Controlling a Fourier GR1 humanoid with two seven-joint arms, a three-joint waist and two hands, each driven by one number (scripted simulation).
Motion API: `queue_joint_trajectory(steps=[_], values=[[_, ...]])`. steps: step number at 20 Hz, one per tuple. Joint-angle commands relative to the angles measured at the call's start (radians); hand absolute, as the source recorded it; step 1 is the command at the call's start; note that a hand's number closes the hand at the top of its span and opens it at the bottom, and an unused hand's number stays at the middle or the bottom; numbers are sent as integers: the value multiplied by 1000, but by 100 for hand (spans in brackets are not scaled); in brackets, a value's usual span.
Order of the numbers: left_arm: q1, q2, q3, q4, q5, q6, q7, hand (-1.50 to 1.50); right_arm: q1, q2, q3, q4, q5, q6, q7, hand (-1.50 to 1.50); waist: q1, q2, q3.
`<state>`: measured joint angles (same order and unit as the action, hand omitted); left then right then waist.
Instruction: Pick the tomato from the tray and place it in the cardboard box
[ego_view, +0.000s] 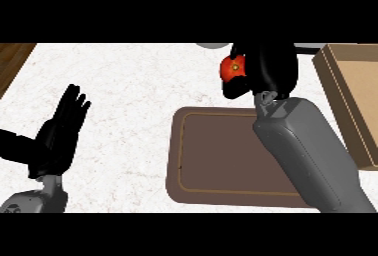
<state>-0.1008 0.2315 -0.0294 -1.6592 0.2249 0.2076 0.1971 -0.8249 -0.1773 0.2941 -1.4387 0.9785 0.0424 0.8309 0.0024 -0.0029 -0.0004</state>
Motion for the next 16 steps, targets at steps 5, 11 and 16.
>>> queue_joint_trajectory(steps=[5,11,16], values=[[-13,-47,-28,18,-39,27,-13,0,-32,-150,-221,-21,20,-44,11,150,-5,3,1],[44,-40,-1,4,-30,-5,-41,0,34,-252,-340,-3,-42,12,-66,150,-2,2,1],[57,4,44,-41,19,-75,-4,0,59,-276,-395,98,-8,-79,-129,150,7,3,0]])
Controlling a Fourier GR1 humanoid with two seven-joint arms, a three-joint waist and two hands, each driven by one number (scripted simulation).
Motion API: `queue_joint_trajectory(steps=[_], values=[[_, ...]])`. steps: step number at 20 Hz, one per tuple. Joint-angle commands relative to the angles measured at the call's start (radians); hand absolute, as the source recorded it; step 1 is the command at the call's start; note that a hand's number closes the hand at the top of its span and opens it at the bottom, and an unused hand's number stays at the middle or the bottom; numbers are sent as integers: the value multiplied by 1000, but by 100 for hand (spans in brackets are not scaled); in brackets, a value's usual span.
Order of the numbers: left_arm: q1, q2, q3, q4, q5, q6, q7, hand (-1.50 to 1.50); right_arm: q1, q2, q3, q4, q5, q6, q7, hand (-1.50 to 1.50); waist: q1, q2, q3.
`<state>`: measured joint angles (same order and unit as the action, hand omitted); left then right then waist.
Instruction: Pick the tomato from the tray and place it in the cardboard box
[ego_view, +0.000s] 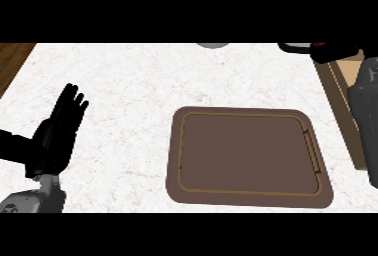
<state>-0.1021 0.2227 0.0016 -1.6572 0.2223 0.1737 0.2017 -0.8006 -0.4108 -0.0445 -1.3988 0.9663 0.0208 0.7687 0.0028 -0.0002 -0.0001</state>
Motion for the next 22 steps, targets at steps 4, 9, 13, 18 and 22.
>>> queue_joint_trajectory(steps=[4,9,13,18,22], values=[[-8,-31,-28,-14,-38,22,11,0,36,-133,-80,219,69,-112,-149,150,9,4,0],[6,-69,-45,19,-71,28,-51,0,28,-213,-138,403,48,-167,-314,150,9,5,0],[-46,-42,-9,32,-32,-8,-2,0,-28,-204,-133,599,88,-236,-373,150,15,7,0],[-31,-17,-3,-20,-30,-11,29,0,4,-286,-82,722,126,8,-362,150,26,7,0],[-44,-49,-17,34,-41,-7,-3,0,-45,-308,-145,906,68,67,-441,-150,33,16,2]])
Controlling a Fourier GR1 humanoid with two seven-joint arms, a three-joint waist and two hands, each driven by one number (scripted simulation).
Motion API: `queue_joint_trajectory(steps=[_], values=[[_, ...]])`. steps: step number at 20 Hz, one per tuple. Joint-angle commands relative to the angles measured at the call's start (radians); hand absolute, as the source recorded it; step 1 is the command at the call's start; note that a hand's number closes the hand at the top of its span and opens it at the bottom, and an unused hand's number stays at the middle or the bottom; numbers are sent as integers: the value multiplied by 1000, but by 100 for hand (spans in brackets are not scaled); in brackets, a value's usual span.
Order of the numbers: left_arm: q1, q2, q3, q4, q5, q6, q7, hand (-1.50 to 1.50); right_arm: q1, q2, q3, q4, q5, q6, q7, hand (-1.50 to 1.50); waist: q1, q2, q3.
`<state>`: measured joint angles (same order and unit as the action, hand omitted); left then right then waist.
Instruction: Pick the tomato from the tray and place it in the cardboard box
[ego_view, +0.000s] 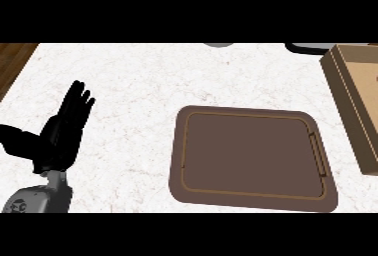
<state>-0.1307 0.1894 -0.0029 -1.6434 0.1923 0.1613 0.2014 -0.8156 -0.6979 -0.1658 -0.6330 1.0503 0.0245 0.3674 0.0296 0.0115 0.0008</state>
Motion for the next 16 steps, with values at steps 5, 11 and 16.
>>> queue_joint_trajectory(steps=[5,11,16], values=[[9,-44,-47,-33,-38,29,14,0,-25,-21,-107,221,-58,-205,-211,-150,7,3,3],[20,-1,19,8,0,-12,-22,0,-31,-3,-236,98,-199,-446,-403,-150,-9,-2,3],[25,-26,-10,2,-22,1,-26,0,-110,13,-368,100,-371,-371,-416,-150,-20,-9,1]])
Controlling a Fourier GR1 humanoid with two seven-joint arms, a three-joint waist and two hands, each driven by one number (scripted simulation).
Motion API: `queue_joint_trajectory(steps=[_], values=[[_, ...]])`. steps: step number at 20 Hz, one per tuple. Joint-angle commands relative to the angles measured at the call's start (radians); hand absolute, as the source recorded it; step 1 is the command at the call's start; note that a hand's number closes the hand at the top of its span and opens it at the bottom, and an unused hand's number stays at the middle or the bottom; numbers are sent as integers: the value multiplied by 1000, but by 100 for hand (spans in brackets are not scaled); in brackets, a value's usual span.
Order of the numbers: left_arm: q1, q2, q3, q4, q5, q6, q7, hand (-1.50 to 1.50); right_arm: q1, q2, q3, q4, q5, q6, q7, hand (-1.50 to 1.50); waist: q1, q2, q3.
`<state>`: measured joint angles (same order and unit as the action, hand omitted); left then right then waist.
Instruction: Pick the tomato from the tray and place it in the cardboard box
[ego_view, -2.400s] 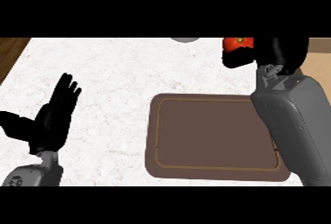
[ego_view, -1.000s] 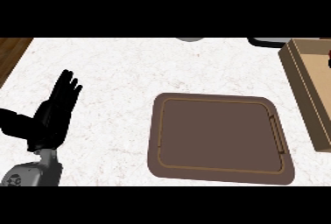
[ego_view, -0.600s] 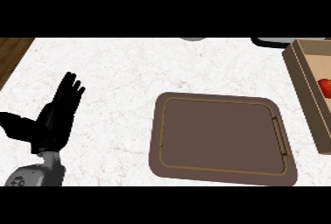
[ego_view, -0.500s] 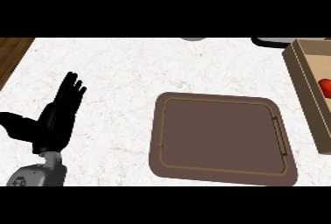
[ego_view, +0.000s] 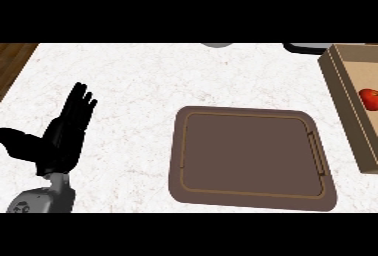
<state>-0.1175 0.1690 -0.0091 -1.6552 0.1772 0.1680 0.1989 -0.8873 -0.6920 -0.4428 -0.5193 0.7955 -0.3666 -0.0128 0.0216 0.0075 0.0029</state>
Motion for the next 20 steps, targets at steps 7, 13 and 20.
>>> queue_joint_trajectory(steps=[7,13,20], values=[[23,14,19,-56,7,5,36,0,11,24,-307,-35,-388,83,-171,-150,-20,-10,-1],[0,42,68,8,24,-31,23,0,124,-48,-404,-49,-519,153,-265,-150,-23,-7,-2],[64,28,48,-78,19,-48,40,0,226,-116,-429,-75,-621,217,-293,-150,-19,-9,-2]])
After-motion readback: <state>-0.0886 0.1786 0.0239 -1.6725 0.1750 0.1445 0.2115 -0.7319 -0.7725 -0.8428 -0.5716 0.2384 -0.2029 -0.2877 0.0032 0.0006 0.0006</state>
